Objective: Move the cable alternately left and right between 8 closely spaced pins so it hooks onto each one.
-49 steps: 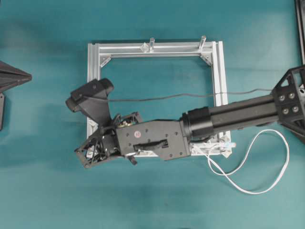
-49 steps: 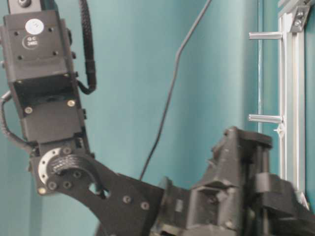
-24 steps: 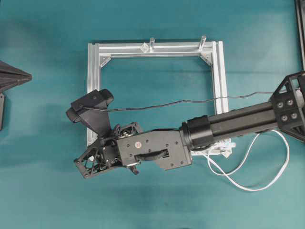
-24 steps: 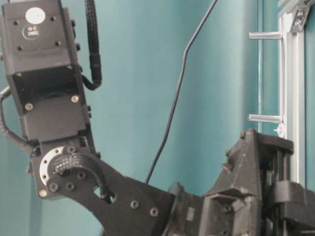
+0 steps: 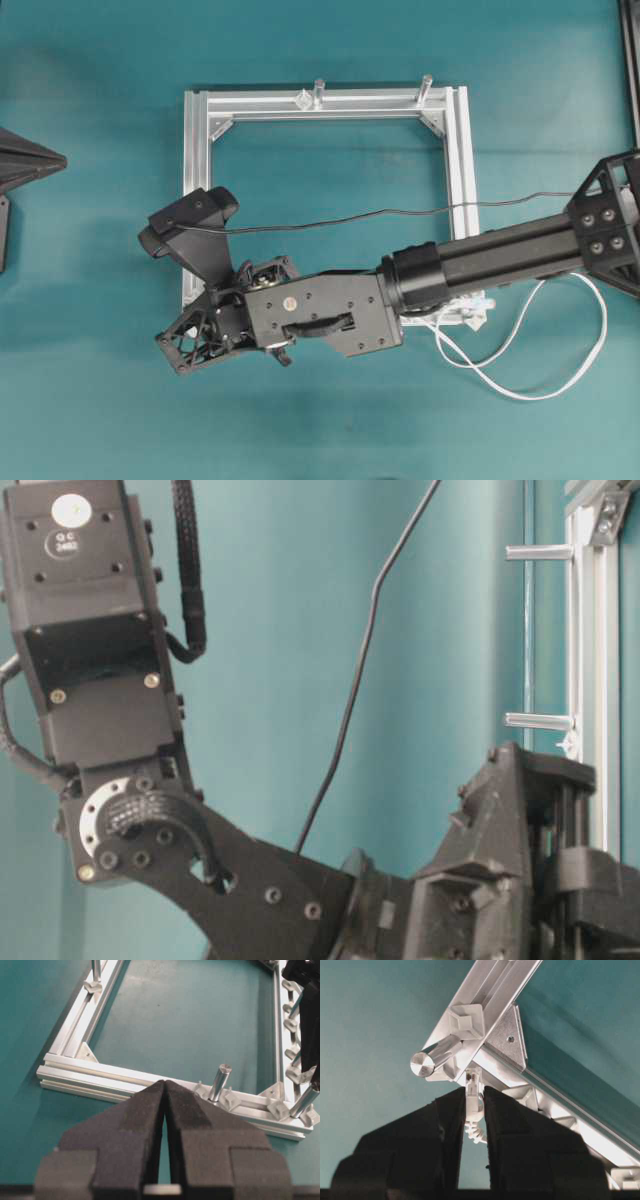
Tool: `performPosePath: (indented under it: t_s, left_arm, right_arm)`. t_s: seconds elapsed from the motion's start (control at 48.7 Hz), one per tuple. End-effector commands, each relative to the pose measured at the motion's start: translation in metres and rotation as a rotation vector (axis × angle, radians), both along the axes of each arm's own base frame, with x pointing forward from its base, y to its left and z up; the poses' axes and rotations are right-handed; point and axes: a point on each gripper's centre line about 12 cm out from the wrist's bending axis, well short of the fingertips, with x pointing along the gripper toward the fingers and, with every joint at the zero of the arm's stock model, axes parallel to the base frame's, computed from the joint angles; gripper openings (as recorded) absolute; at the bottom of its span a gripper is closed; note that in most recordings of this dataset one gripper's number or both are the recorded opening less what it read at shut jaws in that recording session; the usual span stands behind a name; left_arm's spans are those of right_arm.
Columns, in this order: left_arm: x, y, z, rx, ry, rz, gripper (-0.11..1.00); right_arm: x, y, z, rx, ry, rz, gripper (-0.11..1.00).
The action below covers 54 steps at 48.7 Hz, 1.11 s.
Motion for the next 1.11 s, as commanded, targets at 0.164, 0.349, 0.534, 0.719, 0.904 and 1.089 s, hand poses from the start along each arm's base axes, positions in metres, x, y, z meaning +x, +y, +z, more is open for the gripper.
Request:
performPosePath:
  t_s: [0.164, 0.349, 0.534, 0.719, 0.904, 1.089]
  left_arm:
    - [0.001, 0.000, 0.004, -0.005, -0.012, 0.004, 0.00]
    - [0.001, 0.000, 0.004, -0.005, -0.012, 0.004, 0.00]
    - [0.001, 0.001, 0.004, -0.005, -0.010, 0.004, 0.00]
    - [0.001, 0.000, 0.004, -0.003, -0.012, 0.004, 0.00]
    - [0.001, 0.000, 0.005, -0.003, -0.013, 0.000, 0.00]
    - [0.001, -0.001, 0.004, -0.003, -0.012, -0.006, 0.00]
  right_arm:
    - [0.001, 0.017, 0.022, 0.013, -0.061, 0.035, 0.13]
    - [-0.005, 0.047, 0.024, 0.020, -0.063, 0.083, 0.13]
    - [-0.009, 0.071, 0.031, 0.027, -0.079, 0.125, 0.13]
    - [-0.015, 0.095, 0.033, 0.031, -0.080, 0.162, 0.13]
    - [-0.012, 0.104, 0.035, 0.025, -0.074, 0.171, 0.13]
    - [0.000, 0.104, 0.037, -0.019, -0.100, 0.192, 0.13]
